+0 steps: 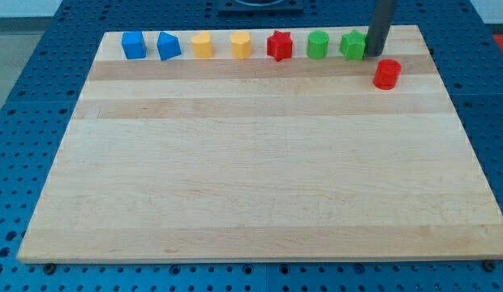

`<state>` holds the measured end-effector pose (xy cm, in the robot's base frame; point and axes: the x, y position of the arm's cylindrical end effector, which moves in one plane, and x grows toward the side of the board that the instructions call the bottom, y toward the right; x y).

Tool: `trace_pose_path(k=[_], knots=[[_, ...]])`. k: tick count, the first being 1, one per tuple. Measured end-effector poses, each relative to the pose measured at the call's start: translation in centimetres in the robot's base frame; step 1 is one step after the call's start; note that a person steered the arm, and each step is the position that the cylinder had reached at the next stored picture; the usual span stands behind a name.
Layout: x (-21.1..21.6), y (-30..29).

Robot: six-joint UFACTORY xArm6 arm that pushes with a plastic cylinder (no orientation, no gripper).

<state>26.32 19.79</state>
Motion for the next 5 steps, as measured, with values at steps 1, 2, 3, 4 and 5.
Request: trace_pose_path(k=[1,2,3,4,5], knots=[[1.4,2.0],[3.7,4.2],[6.3,5.5],[9.8,5.2],[12.0,3.2]])
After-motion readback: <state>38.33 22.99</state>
